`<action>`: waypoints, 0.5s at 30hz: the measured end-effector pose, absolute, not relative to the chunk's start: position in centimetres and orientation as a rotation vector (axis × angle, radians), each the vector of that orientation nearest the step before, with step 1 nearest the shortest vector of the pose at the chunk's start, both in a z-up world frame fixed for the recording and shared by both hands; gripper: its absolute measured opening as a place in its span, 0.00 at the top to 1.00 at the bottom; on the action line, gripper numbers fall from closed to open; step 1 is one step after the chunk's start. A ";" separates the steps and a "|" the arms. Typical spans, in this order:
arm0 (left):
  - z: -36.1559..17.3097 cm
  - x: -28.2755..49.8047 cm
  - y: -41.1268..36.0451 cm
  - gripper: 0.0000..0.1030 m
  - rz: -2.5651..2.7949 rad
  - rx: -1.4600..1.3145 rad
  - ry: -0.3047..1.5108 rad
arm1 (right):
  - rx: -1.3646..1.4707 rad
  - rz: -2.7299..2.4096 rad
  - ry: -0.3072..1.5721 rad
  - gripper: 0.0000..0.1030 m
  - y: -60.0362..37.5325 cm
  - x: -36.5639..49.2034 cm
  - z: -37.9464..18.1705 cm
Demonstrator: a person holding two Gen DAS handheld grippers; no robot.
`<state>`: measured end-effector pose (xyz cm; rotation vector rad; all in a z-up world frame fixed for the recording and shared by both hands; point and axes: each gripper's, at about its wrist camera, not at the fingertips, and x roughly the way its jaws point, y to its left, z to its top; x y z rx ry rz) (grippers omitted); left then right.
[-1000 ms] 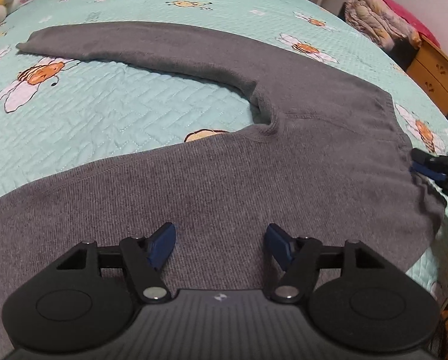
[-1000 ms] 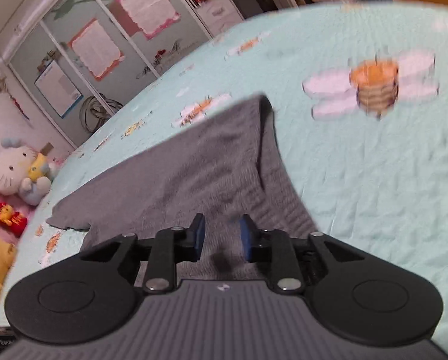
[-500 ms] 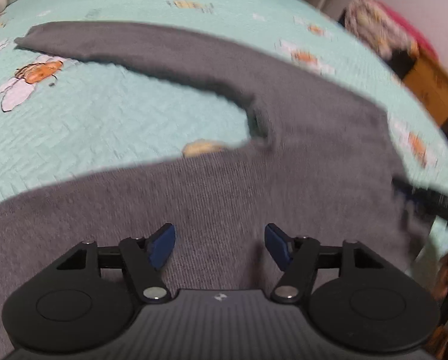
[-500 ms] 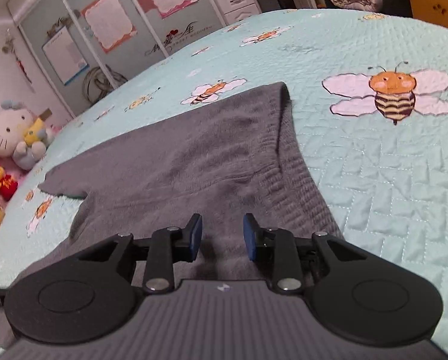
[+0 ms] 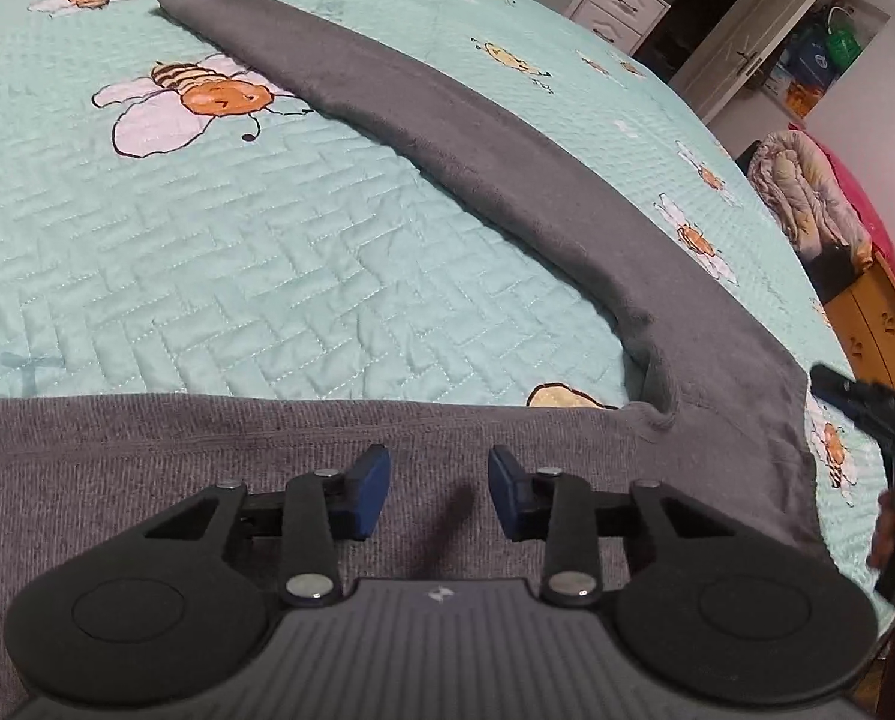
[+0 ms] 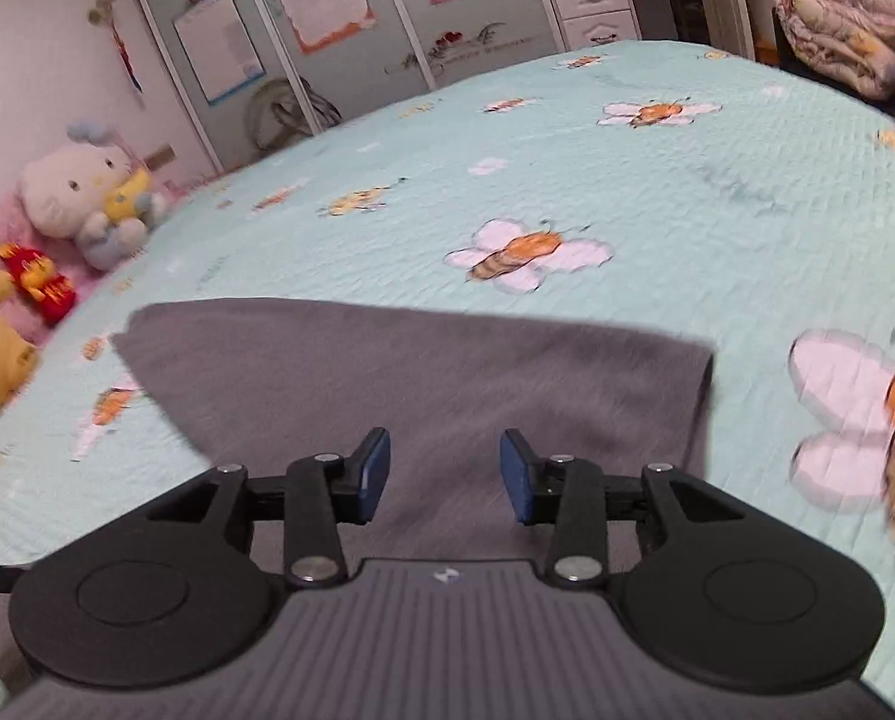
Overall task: Fold clothes
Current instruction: 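Grasp the sweatshirt hem edge with the right tool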
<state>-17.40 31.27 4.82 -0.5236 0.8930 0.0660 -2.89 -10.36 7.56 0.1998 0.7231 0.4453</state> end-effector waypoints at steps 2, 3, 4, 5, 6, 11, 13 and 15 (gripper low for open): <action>5.1 -17.2 31.9 0.64 0.066 -0.554 0.872 | 0.189 0.501 0.727 0.59 -9.5 -2.0 8.4; 5.2 -17.1 32.3 0.64 0.067 -0.576 0.858 | 0.185 0.552 0.727 0.58 -8.6 -1.8 8.8; 5.3 -17.0 32.9 0.64 0.070 -0.601 0.844 | 0.175 0.594 0.730 0.57 -7.4 -1.6 9.0; 5.4 -17.0 33.5 0.64 0.075 -0.621 0.829 | 0.162 0.628 0.741 0.57 -6.2 -1.3 9.1; 5.5 -17.0 34.2 0.64 0.083 -0.637 0.814 | 0.148 0.658 0.753 0.57 -4.9 -1.1 9.2; 6.3 -17.9 38.4 0.64 0.172 -0.694 0.766 | 0.176 0.808 0.795 0.57 1.4 -0.9 9.7; 6.8 -18.6 40.3 0.64 0.199 -0.708 0.754 | 0.197 0.882 0.809 0.56 4.1 -1.2 10.1; 7.3 -19.4 42.1 0.60 0.207 -0.707 0.754 | 0.196 0.968 0.810 0.56 7.0 -1.7 11.0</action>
